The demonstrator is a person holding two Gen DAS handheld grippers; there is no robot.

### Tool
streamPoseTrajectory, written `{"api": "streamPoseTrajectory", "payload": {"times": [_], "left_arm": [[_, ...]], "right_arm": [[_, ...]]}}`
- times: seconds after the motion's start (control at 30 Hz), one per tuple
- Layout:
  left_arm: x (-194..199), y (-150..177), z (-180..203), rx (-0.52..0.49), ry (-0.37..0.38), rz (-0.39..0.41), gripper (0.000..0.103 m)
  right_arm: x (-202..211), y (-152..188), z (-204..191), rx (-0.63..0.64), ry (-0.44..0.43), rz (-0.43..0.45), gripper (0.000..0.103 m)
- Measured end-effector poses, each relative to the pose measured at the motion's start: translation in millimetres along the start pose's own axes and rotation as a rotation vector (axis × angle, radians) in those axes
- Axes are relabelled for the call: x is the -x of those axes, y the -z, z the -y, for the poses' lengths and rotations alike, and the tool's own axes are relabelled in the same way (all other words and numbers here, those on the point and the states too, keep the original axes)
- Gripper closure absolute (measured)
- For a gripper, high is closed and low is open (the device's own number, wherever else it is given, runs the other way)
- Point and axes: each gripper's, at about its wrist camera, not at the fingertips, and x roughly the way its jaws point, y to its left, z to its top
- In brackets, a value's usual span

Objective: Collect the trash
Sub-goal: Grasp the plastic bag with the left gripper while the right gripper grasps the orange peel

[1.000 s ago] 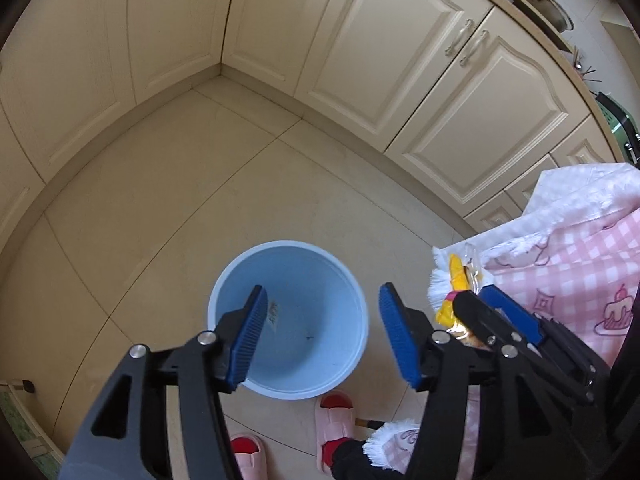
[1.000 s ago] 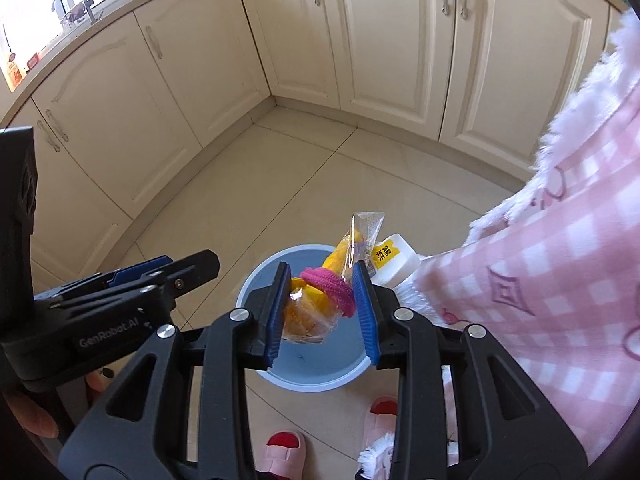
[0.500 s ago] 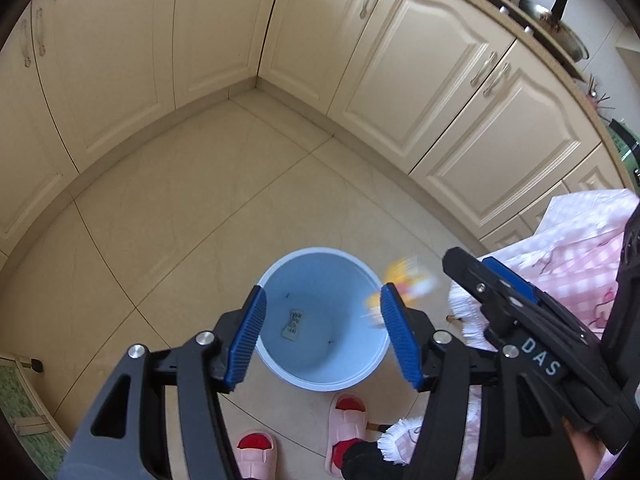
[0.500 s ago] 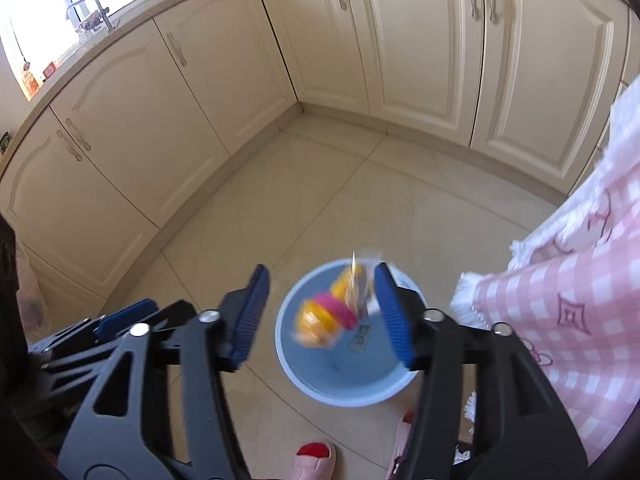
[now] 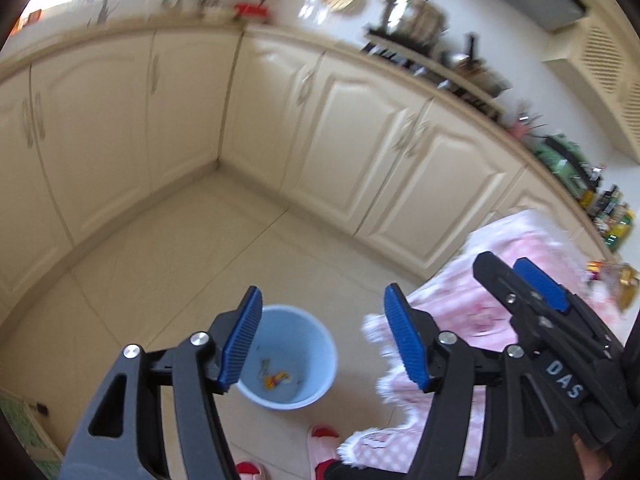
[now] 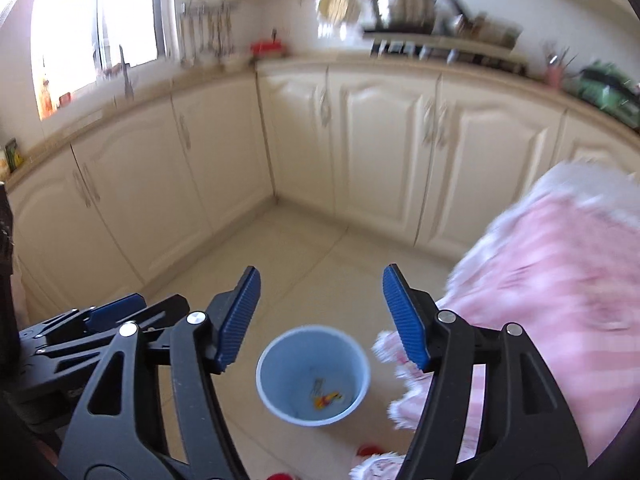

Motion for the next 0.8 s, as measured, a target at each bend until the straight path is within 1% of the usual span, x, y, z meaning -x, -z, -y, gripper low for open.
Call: {"api": "streamPoseTrajectory", "payload": {"times": [0.03, 0.07, 0.13, 0.23, 0.3, 0.33, 0.4, 0.47, 0.5, 0.57, 0.7, 0.8], "left_arm": [[15.7, -2.0, 13.0, -0.023, 0.021, 0.028, 0.037], [26.1, -2.2, 23.5, -0.042, 0.034, 0.046, 0.036], [46.6, -0.7, 49.5, -0.087, 0.066, 0.078, 0.034], [68.6, 6.8, 97.1, -0.169, 0.144, 0.092, 0.032], [78.9, 13.9, 126.5, -0.219, 0.184, 0.091, 0.030], [82.4, 19.1, 151.1, -0.266, 0.215, 0.083, 0.029], [85.5, 28.6, 180.7, -0.325, 0.255, 0.065, 0.028], [84.1, 38.4, 216.5, -0.380, 0.308, 0.034, 0.028], [81.7, 43.3, 238.5, -0.411, 0.328, 0.021, 0.028], [77.9, 53.3, 269.2, -0.471, 0.357, 0.005, 0.028], [63.2, 75.2, 330.4, -0.623, 0.344, -0.021, 0.028], [45.9, 88.3, 371.8, -0.722, 0.299, -0.035, 0.028]], "right_arm": [[13.8, -4.4, 3.5, 0.002, 0.013, 0.021, 0.035], [37.8, -7.9, 13.2, -0.001, 0.030, 0.056, 0.035], [67.3, -11.2, 24.9, -0.008, 0.062, 0.088, 0.035], [114.4, -9.2, 56.9, -0.040, 0.105, 0.123, 0.034], [145.4, -3.0, 87.2, -0.069, 0.151, 0.138, 0.033], [156.3, -0.5, 98.2, -0.077, 0.173, 0.141, 0.032], [181.4, 6.8, 128.7, -0.109, 0.234, 0.145, 0.032], [199.9, 14.4, 161.3, -0.145, 0.299, 0.141, 0.032], [208.6, 18.7, 178.9, -0.170, 0.333, 0.140, 0.031], [219.6, 25.1, 206.1, -0.215, 0.381, 0.130, 0.030], [237.8, 41.8, 259.2, -0.306, 0.442, 0.117, 0.029], [240.7, 49.9, 287.3, -0.356, 0.450, 0.099, 0.028]]}}
